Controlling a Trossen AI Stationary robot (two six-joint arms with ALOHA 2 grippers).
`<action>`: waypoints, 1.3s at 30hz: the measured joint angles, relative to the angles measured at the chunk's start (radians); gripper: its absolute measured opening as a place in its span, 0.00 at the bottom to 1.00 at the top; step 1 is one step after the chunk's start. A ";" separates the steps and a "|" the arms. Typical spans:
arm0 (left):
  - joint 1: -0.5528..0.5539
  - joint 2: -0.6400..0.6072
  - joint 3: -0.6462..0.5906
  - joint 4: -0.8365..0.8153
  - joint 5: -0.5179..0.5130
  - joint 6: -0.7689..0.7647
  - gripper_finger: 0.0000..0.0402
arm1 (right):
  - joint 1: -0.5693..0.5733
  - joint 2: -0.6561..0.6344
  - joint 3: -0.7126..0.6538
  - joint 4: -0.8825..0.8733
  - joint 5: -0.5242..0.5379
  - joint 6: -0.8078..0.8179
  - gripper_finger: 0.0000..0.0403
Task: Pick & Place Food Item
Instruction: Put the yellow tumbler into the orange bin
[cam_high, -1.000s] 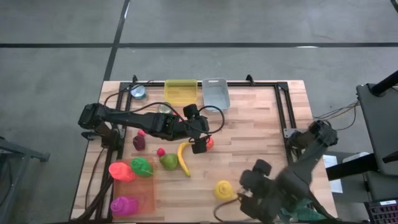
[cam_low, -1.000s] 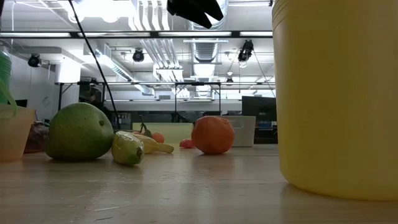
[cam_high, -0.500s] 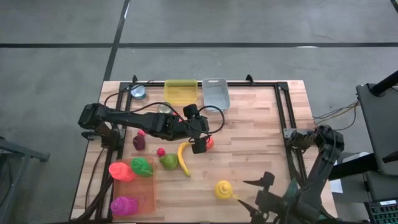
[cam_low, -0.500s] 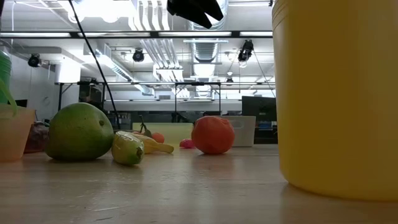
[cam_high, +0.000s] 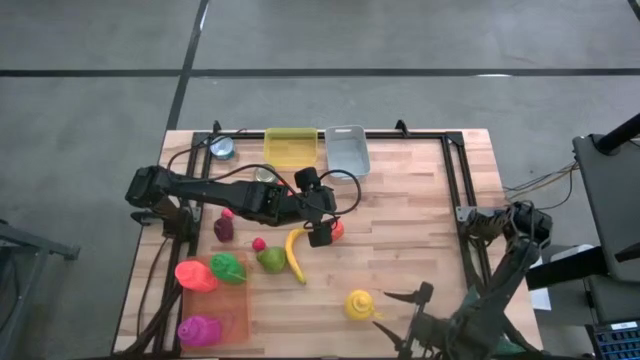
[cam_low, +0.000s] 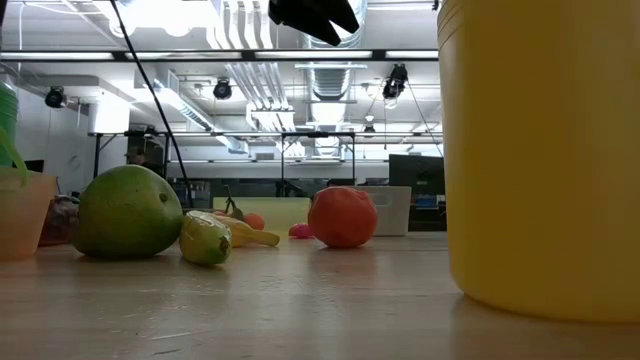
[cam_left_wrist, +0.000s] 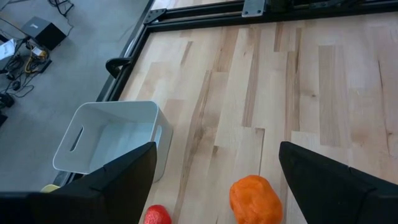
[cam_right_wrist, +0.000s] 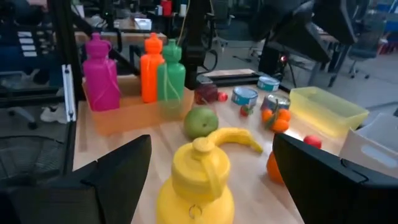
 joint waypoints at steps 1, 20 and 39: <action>0.000 0.000 0.000 0.000 0.000 0.000 0.85 | -0.002 0.000 -0.009 0.019 0.000 -0.003 0.83; 0.000 0.000 0.000 0.000 0.000 0.000 0.85 | -0.010 -0.006 -0.027 0.113 -0.076 -0.032 0.83; 0.000 0.000 0.000 0.000 0.000 0.000 0.85 | -0.093 0.000 -0.080 0.130 -0.135 0.021 0.83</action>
